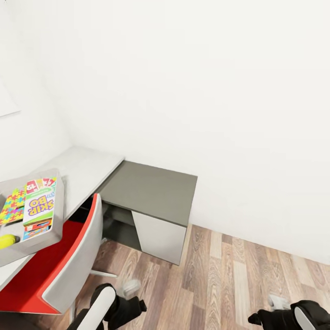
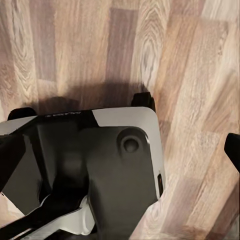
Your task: Put all the toys in the child's room - the three board games (two on the bed and one on the table), the two jigsaw puzzles on the table, and the tennis ball on the table - inside the toy box on the table in the child's room.
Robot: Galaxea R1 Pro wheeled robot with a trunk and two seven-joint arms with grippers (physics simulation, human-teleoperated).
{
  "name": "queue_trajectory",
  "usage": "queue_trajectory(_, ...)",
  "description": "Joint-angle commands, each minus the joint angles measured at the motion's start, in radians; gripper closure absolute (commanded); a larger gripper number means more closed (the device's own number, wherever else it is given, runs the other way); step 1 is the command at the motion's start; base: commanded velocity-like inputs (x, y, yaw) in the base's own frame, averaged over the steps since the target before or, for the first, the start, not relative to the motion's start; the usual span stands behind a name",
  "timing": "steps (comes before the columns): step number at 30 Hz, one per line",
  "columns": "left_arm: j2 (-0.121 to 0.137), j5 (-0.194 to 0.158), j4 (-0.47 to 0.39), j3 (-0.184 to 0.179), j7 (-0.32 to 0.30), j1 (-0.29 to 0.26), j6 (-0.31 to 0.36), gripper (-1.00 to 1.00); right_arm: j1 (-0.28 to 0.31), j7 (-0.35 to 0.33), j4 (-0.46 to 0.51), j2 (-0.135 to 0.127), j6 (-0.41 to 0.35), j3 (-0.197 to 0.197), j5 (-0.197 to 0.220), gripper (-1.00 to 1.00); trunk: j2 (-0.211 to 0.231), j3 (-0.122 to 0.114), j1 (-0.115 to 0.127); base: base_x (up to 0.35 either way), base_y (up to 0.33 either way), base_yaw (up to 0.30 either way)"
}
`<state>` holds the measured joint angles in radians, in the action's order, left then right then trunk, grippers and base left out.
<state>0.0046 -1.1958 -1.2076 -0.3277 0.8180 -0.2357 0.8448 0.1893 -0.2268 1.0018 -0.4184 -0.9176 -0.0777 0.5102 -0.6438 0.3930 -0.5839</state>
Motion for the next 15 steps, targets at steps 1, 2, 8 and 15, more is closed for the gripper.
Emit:
queue_trajectory(1, -0.001, -0.003, 0.023, -0.002, 0.009, -0.005, -0.005, -1.00, 0.002, -0.009, -0.018, 0.006, -0.002, -0.010, -0.025, -1.00, -0.001, 0.000, 0.000, 0.000, 0.000, -0.104)
queue_trajectory(2, -0.003, 0.004, 0.044, -0.002, 0.006, -0.009, -0.011, -1.00, 0.002, -0.009, -0.032, 0.011, -0.001, -0.018, -0.041, -1.00, -0.001, -0.002, 0.000, 0.000, 0.000, -0.104)
queue_trajectory(8, -0.012, 0.030, 0.098, -0.005, -0.011, -0.023, -0.040, -1.00, 0.003, -0.009, -0.068, 0.023, 0.003, -0.040, -0.089, -1.00, -0.001, -0.011, 0.000, 0.000, 0.000, -0.104)
queue_trajectory(15, -0.034, 0.054, 0.122, -0.045, -0.020, -0.028, -0.060, -1.00, 0.004, -0.009, -0.124, 0.028, 0.026, -0.050, -0.116, -1.00, -0.001, -0.022, 0.000, 0.000, 0.000, -0.115)
